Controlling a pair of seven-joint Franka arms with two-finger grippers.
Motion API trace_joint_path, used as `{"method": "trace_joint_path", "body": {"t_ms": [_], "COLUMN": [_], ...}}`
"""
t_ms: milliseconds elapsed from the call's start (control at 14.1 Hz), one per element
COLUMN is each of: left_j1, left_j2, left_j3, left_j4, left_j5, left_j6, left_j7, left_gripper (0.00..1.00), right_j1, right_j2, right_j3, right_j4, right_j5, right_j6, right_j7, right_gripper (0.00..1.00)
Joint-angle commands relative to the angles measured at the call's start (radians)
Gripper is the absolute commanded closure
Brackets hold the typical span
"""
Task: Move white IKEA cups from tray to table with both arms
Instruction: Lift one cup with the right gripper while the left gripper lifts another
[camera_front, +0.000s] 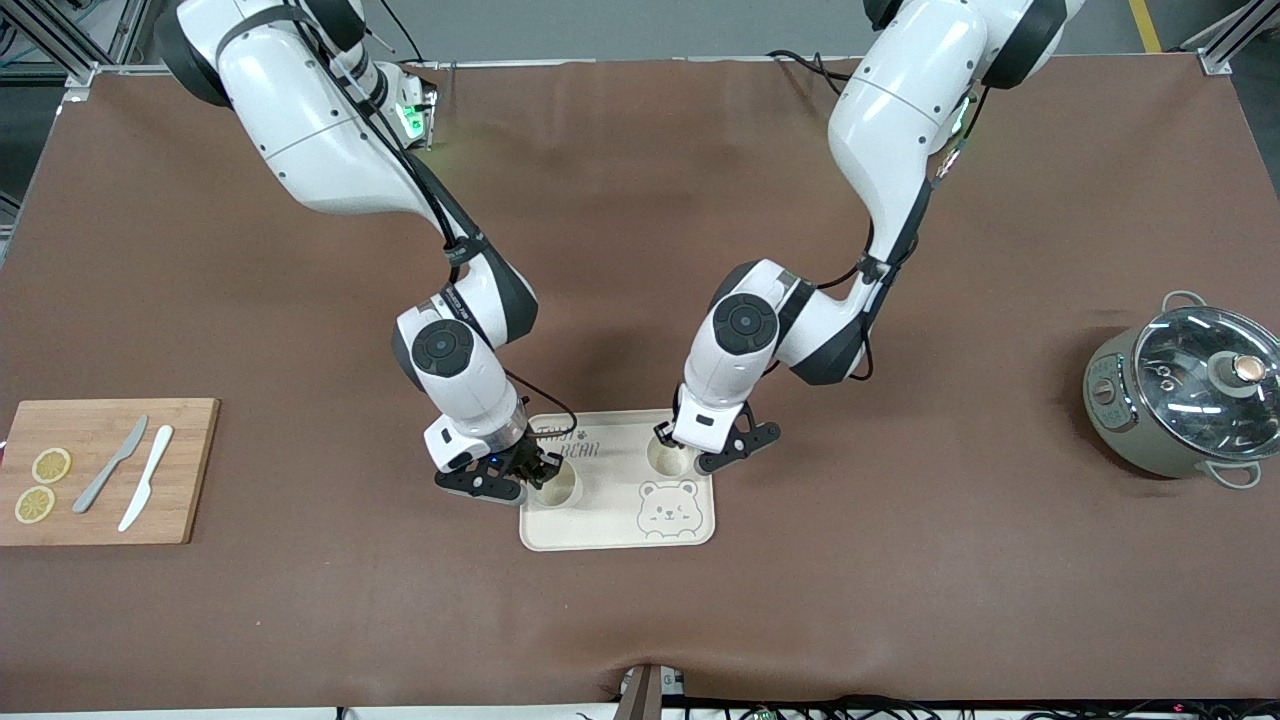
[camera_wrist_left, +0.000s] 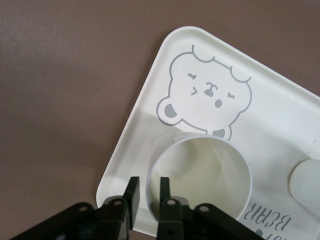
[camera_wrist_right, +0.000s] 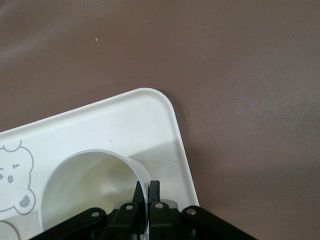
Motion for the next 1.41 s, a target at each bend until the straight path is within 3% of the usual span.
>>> {"method": "trace_joint_path", "body": {"t_ms": [0,283,566,778,1131,1343], "left_j1": [-0.011,0.001,0.004,0.006,0.058,0.098], "left_j2": [0.006,-0.021,-0.067,-0.132,-0.227,-0.270], "left_j3": [0.015,0.015,0.018,0.049,0.053,0.053], "left_j4": [0.017,0.024,0.026,0.026,0.023,0.023], "left_j5": [0.015,0.015,0.014,0.014,0.018,0.020], "left_j6": [0.013,0.012,-0.014,-0.151,-0.277,-0.364], "left_j7": [-0.025,-0.025,-0.031,-0.028,-0.018,0.004], "left_gripper": [0.93,1.00,1.00,1.00,1.00,1.00], "right_j1": [0.008,0.010,0.010,-0.013,-0.127,-0.246], "right_j2": [0.006,-0.007,-0.057,-0.140,-0.279,-0.353], "right_j3": [-0.006,-0.004,0.007,0.008,0.010,0.005], "right_j4": [0.019,0.031,0.052,0.053,0.043,0.043], "right_j5": [-0.015,-0.009,-0.007,-0.007,0.023,0.178], "right_j6": [-0.010,-0.025,-0.170,-0.302,-0.465,-0.565], "right_j7": [0.032,0.059,0.063,0.040,-0.190,-0.440], "right_gripper": [1.00,1.00,1.00,1.00,1.00,1.00]}}
